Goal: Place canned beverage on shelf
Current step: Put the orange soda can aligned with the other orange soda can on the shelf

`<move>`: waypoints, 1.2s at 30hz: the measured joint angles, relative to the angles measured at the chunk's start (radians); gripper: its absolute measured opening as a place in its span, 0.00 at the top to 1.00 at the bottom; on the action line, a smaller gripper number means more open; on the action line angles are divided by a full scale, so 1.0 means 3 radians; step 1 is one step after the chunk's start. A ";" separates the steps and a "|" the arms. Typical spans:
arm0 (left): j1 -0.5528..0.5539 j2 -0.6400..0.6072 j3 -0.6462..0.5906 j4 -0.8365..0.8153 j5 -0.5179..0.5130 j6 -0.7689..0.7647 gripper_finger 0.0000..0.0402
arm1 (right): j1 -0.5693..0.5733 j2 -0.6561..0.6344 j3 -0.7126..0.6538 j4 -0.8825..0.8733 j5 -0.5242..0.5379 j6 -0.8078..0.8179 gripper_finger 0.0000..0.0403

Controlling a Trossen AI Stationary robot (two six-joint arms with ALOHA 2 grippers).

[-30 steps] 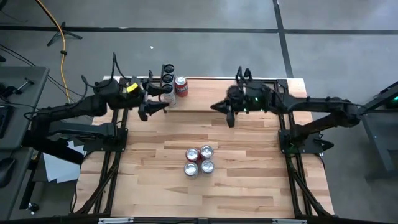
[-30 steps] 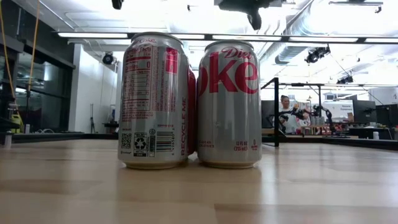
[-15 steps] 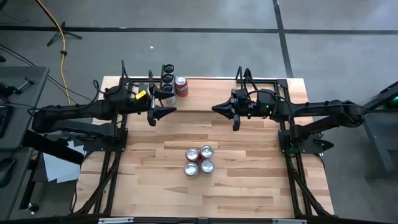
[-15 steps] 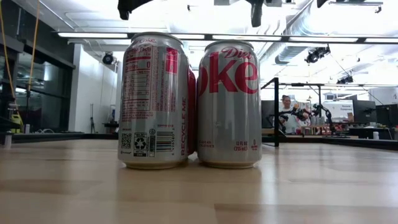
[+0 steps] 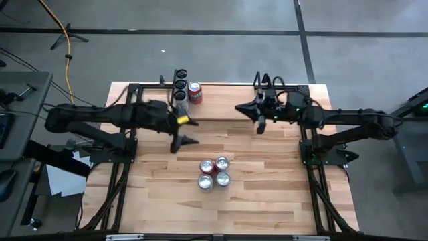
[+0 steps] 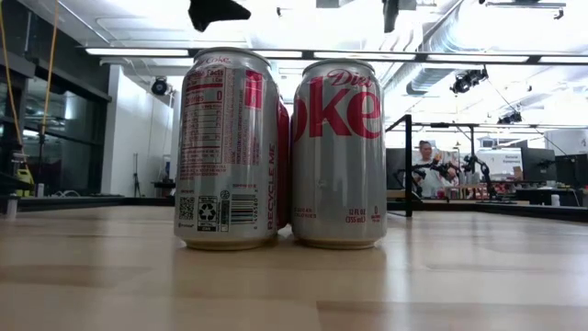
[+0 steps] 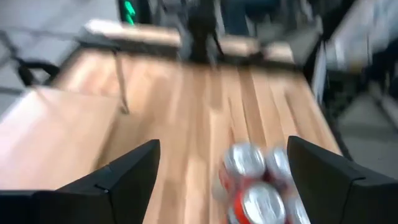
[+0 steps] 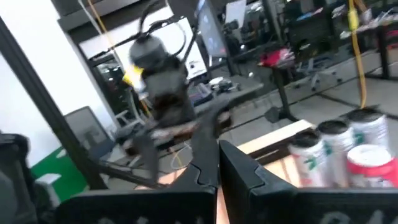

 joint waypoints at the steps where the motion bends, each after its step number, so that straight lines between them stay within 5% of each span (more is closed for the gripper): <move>1: -0.0074 0.0108 0.0108 -0.0129 -0.0002 0.0032 0.24 | -0.0021 -0.0068 0.0000 -0.0072 -0.0001 -0.0039 1.00; 8: -0.0581 0.0837 0.0483 -0.0313 -0.0178 -0.0217 0.24 | -0.0172 -0.0442 0.0003 -0.0901 -0.0012 -0.0280 1.00; 14: -0.0813 0.1414 0.0694 -0.0290 -0.0405 -0.1154 0.24 | -0.0228 -0.0543 -0.0010 -0.1514 -0.0012 -0.0281 1.00; 18: -0.0886 0.1686 0.0986 -0.0467 -0.0405 -0.1480 0.24 | -0.0228 -0.0539 -0.0014 -0.1678 -0.0012 -0.0281 1.00; 26: -0.0903 0.2221 0.1840 -0.1966 -0.0661 -0.1467 0.24 | -0.0227 -0.0539 -0.0014 -0.1744 -0.0012 -0.0273 1.00; 36: -0.0864 0.2463 0.1947 -0.1869 -0.0325 -0.1998 0.24 | -0.0225 -0.0537 -0.0014 -0.1746 -0.0011 -0.0205 1.00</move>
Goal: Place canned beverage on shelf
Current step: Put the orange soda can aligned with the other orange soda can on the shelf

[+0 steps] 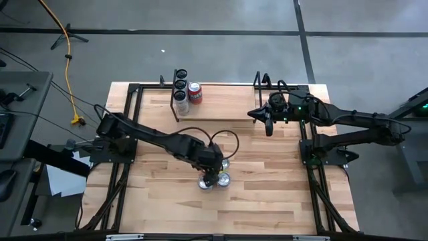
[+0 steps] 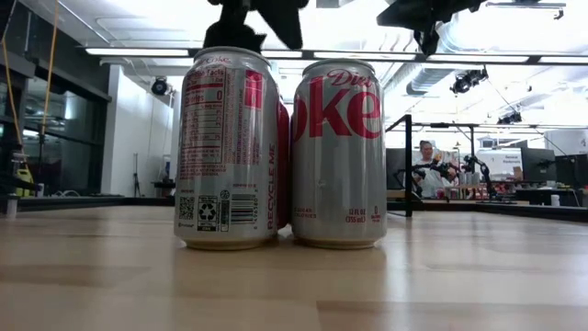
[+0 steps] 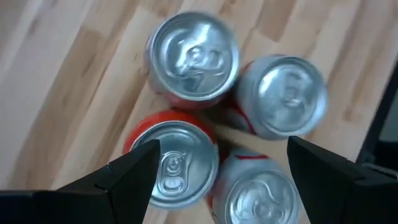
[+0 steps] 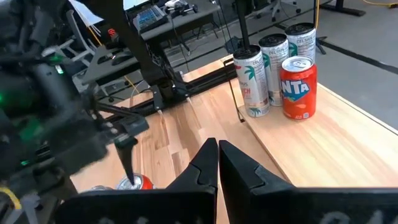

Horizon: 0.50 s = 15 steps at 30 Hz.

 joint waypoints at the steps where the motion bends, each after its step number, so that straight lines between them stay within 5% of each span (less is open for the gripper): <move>1: 0.0005 0.0016 -0.0001 -0.0032 -0.0003 -0.0082 0.24 | 0.0000 0.0000 0.0000 -0.0001 0.0000 0.0012 1.00; 15: 0.0069 0.0048 -0.0003 -0.0169 -0.0027 -0.0109 0.24 | 0.0001 0.0003 -0.0001 -0.0025 0.0005 0.0018 1.00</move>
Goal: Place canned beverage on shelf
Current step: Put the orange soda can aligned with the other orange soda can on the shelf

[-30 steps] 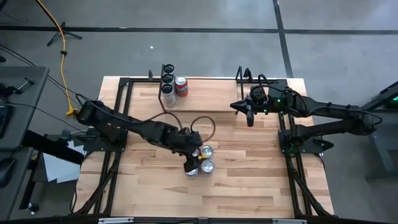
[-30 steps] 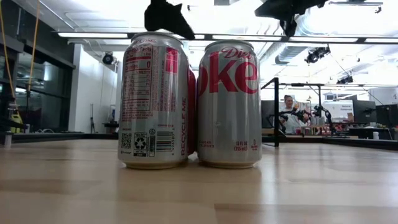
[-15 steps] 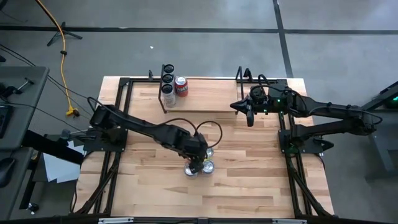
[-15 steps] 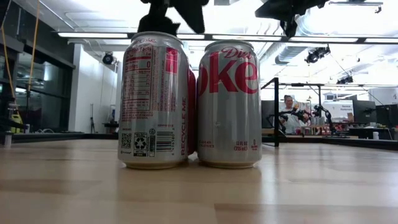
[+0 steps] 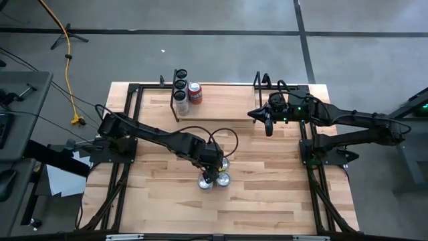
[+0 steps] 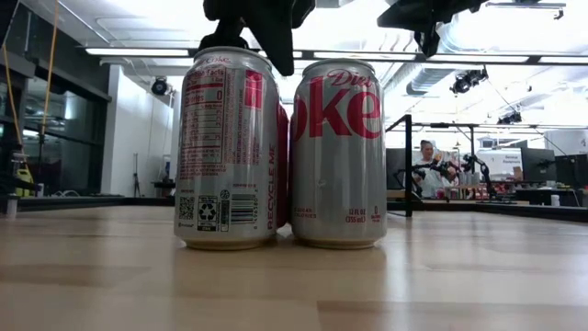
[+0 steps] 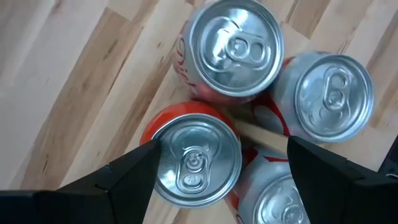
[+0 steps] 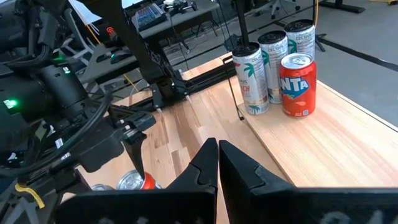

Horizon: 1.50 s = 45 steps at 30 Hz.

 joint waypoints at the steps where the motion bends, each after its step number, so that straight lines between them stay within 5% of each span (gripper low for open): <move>1: 0.0006 0.0000 0.0000 0.0001 -0.0002 0.0001 0.24 | 0.0000 0.0000 0.0000 -0.0001 0.0004 0.0005 1.00; 18: 0.0070 -0.0005 0.0243 -0.0235 -0.0085 0.0235 0.24 | 0.0000 0.0027 -0.0003 -0.0009 0.0019 -0.0003 1.00; 45: 0.0135 -0.0003 -0.0400 0.0140 0.0037 0.0230 0.24 | -0.0001 0.0329 -0.0003 0.0149 0.0024 -0.0005 1.00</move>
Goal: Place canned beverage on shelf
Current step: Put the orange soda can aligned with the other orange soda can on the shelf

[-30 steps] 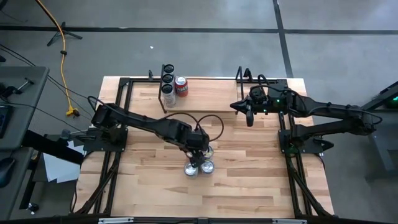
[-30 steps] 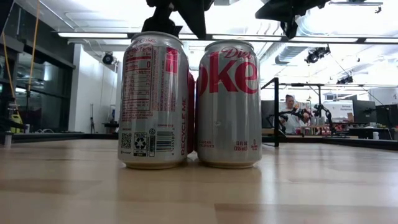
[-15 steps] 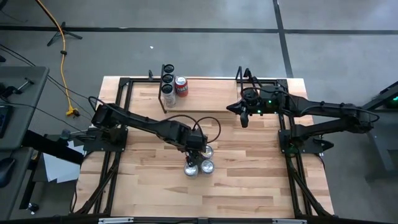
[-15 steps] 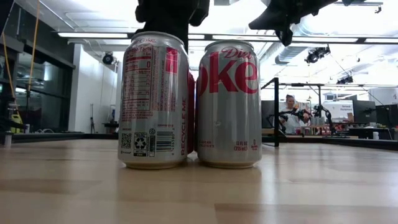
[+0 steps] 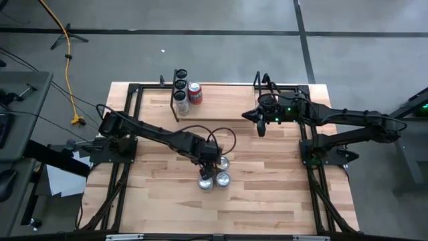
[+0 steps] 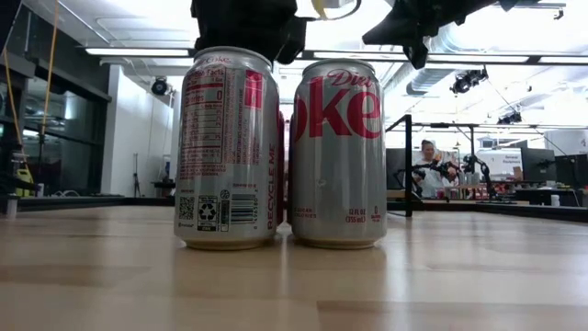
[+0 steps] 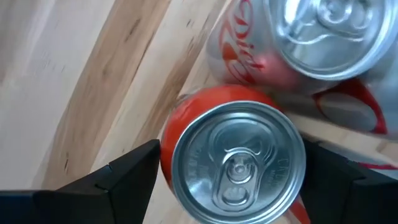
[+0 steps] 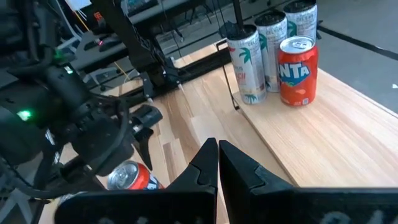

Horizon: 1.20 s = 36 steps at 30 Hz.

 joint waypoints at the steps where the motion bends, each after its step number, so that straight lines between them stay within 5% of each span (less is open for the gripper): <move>1: 0.0010 0.0000 -0.0001 0.0004 -0.0003 0.0000 0.24 | 0.0001 0.0000 0.0000 0.0017 0.0001 0.0000 1.00; 15: 0.0102 0.0000 -0.0001 -0.0017 -0.0021 0.0149 0.26 | 0.0000 0.0000 0.0000 0.0055 0.0167 0.0009 1.00; 25: 0.0121 -0.0010 0.0014 -0.0052 0.0149 0.0165 0.47 | 0.0000 -0.0003 0.0000 0.0138 0.0205 0.0010 1.00; 30: 0.0218 -0.0123 0.0380 -0.0559 0.0207 0.0436 0.47 | 0.0000 -0.0003 0.0000 0.0204 0.0232 0.0005 1.00; 36: 0.0539 -0.0417 0.1125 -0.1107 -0.0338 0.0769 0.47 | 0.0000 -0.0003 0.0001 0.0252 0.0266 0.0008 1.00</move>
